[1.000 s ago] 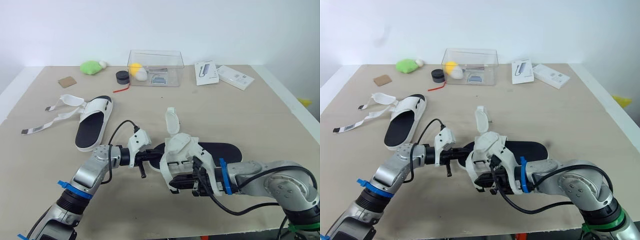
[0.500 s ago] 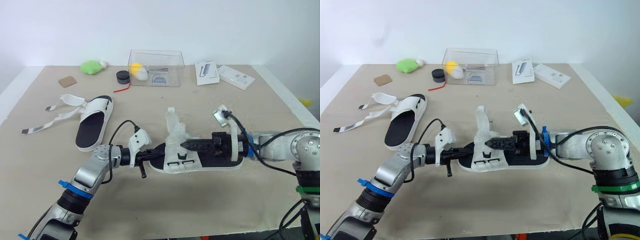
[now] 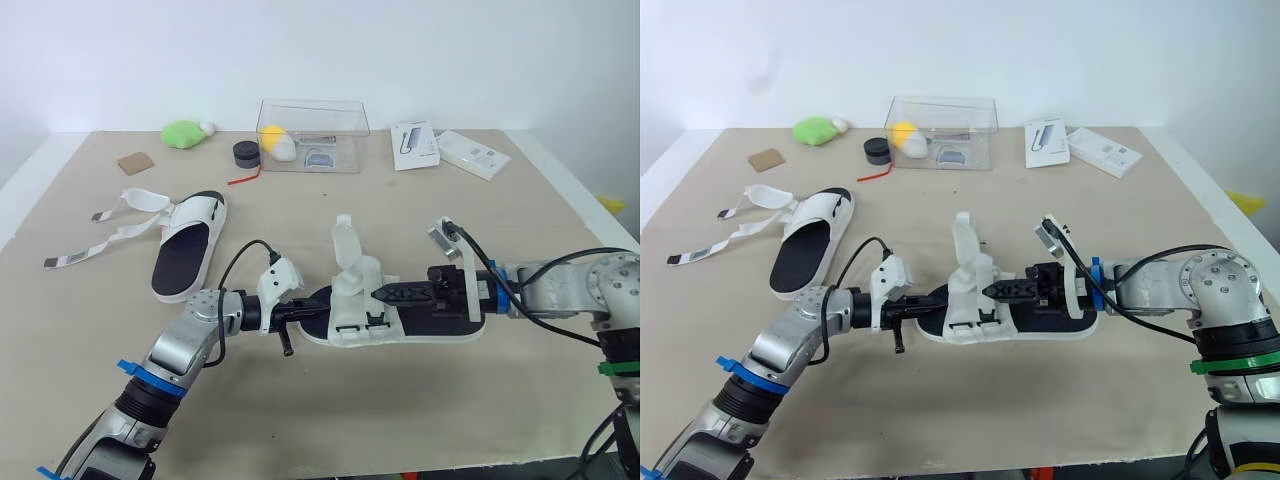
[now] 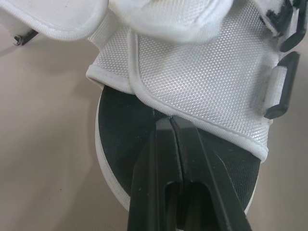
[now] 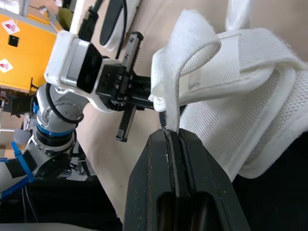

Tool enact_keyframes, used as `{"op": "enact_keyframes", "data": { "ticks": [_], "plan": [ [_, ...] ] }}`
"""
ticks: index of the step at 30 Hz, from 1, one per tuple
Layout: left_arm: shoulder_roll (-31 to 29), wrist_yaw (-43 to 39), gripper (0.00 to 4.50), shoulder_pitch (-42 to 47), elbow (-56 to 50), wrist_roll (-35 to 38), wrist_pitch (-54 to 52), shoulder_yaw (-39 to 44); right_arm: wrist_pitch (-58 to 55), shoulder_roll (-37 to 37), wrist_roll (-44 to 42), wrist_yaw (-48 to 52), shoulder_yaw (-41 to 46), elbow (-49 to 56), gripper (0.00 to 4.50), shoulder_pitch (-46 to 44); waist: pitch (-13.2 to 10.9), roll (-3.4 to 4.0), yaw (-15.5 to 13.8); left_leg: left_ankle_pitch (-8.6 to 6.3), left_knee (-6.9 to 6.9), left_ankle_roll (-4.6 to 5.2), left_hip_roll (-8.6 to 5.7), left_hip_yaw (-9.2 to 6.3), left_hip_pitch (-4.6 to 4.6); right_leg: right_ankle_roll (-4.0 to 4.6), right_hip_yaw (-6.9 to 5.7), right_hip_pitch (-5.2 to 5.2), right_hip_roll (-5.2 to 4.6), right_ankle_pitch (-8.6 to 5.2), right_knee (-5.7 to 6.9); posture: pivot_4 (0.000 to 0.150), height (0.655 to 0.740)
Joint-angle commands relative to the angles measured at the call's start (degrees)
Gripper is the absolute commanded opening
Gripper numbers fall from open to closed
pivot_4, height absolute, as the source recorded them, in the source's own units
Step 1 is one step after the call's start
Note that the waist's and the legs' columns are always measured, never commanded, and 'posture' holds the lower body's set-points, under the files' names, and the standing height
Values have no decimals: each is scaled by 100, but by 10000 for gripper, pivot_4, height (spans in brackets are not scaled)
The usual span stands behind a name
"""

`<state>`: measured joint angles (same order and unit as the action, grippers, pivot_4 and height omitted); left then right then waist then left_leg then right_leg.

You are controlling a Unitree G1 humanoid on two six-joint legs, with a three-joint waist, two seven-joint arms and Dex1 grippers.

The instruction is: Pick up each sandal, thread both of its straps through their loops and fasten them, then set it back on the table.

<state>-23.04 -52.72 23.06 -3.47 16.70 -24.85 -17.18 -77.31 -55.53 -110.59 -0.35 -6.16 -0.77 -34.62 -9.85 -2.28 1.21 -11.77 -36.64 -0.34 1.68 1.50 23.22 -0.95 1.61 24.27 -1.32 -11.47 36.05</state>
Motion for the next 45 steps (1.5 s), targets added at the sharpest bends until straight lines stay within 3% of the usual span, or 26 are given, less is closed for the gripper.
{"op": "enact_keyframes", "data": {
  "ticks": [1, 22, 37, 45],
  "plan": [
    [-22, 40, 0, -120, 218, -196, -111, -151, -76, -181, -228, -36, -98, 92, 204, -74, 0, 0, 0, -1, 0, 1, 0, 0, 0, 0, 0, 0, 0, 0, -1, 1500, 7400],
    [14, 95, 0, -180, 242, -207, -84, -192, -159, -328, -241, 185, -208, 26, 204, -225, 0, 0, -1, -10, 0, 16, 0, 1, 3, -2, 0, 0, -1, -4, -6, 1500, 7400],
    [62, 118, 0, -189, 259, -215, -87, -185, -147, -471, 65, 201, -291, 526, 204, -58, 0, 0, -5, -17, 0, 28, -1, 1, 6, -5, -1, 0, -3, -10, -10, 1500, 7400],
    [72, 128, 0, -215, 247, -217, -97, -185, -41, -354, -241, 253, -338, 336, 204, -158, 0, 0, -5, -23, 1, 38, -1, 2, 5, -6, 0, 0, -3, -14, -10, 1500, 7400]
  ]
}}
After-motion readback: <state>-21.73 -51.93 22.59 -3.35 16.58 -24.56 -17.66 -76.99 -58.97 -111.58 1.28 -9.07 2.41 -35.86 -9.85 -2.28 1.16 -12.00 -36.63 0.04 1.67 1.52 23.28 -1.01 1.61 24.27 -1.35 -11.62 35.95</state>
